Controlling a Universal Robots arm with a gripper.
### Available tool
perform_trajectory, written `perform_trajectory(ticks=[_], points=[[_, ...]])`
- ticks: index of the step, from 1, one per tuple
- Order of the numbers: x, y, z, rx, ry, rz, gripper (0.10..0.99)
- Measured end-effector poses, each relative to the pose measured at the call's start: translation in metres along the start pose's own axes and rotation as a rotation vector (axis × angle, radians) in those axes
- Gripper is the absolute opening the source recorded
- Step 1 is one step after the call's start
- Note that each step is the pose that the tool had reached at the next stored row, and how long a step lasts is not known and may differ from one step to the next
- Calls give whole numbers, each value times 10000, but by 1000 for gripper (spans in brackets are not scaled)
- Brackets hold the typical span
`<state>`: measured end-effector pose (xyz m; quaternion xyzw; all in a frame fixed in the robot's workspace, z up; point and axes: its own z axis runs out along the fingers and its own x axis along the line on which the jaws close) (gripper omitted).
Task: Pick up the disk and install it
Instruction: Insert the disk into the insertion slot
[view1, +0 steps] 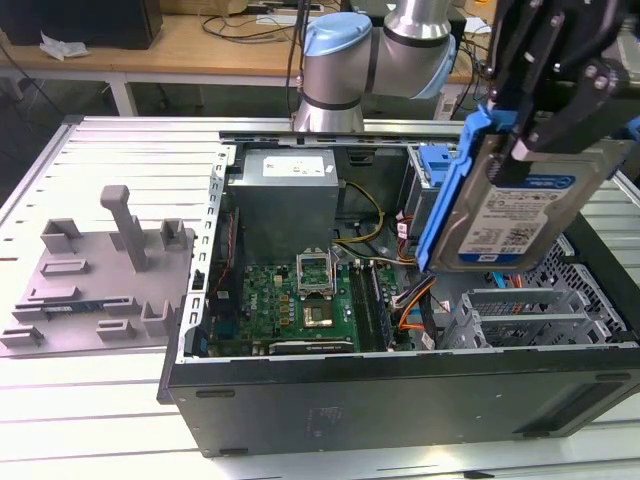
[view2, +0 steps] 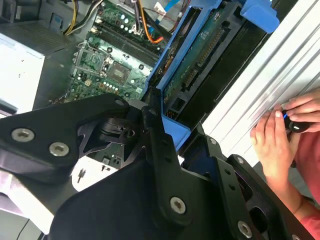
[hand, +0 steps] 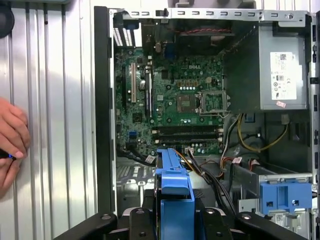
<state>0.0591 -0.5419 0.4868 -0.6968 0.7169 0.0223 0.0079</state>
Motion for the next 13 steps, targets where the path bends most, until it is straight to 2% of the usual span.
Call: perform_trajectory(ticks=[3, 6, 13], points=[[25, -108, 1, 0, 0, -17, 369], [51, -246, 4, -2, 0, -50, 369], [76, -463, 15, -6, 3, -150, 369]])
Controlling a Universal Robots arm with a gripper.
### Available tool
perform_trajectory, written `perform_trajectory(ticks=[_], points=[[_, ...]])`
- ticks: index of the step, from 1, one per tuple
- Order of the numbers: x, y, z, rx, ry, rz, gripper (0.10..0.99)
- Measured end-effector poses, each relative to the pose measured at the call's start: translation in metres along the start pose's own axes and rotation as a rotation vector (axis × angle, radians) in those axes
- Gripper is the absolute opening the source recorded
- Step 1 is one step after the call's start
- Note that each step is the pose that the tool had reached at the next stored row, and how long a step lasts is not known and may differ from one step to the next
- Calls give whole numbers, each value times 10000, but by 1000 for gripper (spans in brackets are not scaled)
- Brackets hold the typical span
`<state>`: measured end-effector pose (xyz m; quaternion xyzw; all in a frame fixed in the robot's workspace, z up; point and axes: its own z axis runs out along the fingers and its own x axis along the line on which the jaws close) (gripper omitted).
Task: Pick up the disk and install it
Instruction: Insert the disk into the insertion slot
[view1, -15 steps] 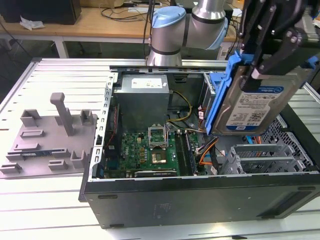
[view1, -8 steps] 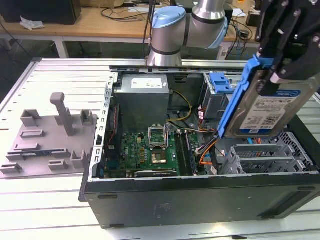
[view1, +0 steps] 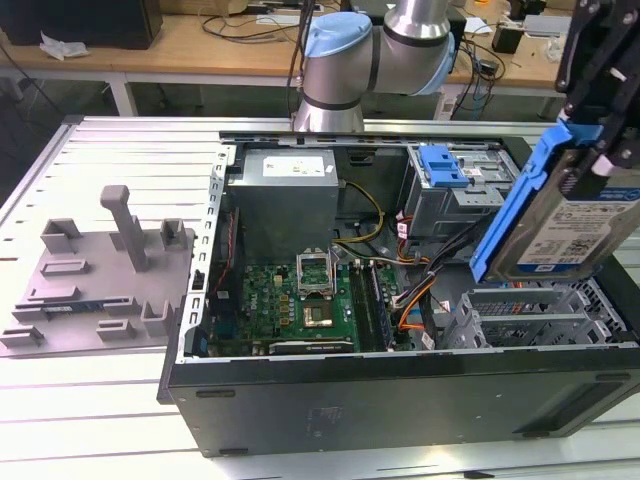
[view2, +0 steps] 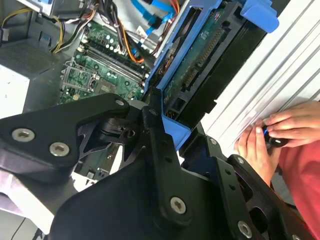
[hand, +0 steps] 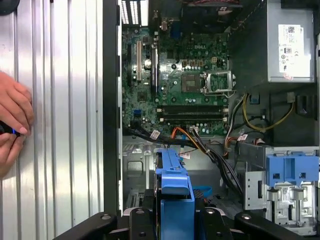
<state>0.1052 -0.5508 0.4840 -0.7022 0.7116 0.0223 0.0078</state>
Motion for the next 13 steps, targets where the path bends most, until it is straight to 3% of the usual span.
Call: perform_trajectory(ticks=[5, 13], points=[[10, -98, 15, -4, 6, -87, 369], [11, -102, 19, -5, 31, -104, 369]])
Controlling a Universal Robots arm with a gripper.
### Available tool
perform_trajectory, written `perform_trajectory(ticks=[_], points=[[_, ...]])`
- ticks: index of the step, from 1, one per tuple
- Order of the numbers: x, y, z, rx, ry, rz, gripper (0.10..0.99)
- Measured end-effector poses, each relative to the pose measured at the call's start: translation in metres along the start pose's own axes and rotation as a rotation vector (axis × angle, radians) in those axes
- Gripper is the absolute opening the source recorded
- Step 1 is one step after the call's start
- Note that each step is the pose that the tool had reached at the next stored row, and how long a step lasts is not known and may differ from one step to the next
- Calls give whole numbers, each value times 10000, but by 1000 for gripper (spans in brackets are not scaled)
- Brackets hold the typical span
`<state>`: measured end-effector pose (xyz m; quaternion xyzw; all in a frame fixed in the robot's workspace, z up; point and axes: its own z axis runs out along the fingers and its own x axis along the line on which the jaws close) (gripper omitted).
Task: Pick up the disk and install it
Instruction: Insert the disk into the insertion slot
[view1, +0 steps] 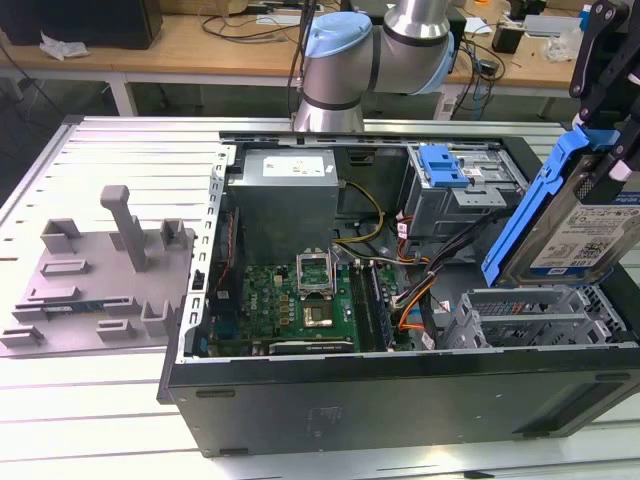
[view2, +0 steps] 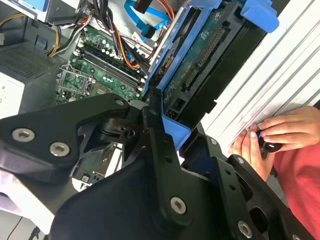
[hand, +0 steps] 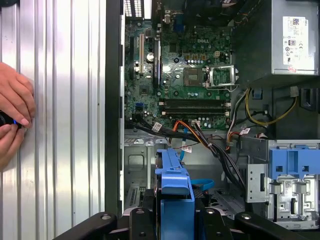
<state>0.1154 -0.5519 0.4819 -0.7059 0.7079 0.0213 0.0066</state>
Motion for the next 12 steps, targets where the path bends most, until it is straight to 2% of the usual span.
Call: perform_trajectory(ticks=[12], points=[[4, 13, 18, 0, 3, -1, 369]])
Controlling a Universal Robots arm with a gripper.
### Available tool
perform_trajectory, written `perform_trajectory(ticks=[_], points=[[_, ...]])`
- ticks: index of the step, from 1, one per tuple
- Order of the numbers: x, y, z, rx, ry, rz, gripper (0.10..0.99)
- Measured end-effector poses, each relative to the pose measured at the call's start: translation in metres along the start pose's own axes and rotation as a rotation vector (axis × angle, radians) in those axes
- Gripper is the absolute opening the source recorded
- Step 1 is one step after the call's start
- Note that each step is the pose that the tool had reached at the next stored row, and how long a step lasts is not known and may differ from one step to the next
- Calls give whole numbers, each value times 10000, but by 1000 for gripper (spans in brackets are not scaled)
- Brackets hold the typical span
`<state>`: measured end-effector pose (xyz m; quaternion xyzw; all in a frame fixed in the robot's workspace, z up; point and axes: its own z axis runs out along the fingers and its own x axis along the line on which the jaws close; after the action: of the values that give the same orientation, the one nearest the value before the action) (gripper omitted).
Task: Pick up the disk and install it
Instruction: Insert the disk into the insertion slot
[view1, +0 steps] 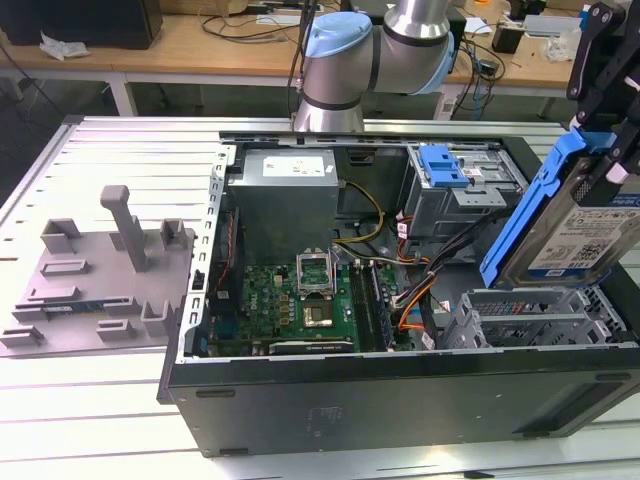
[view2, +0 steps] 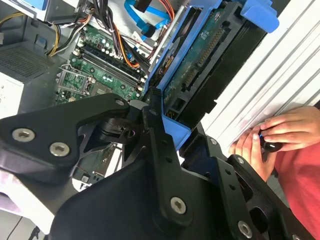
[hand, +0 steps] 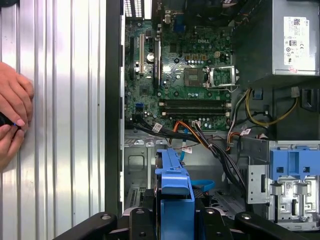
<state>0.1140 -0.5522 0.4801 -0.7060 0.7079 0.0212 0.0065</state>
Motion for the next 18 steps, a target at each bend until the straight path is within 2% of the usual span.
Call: perform_trajectory(ticks=[18], points=[[30, 0, 75, 0, 1, 0, 369]])
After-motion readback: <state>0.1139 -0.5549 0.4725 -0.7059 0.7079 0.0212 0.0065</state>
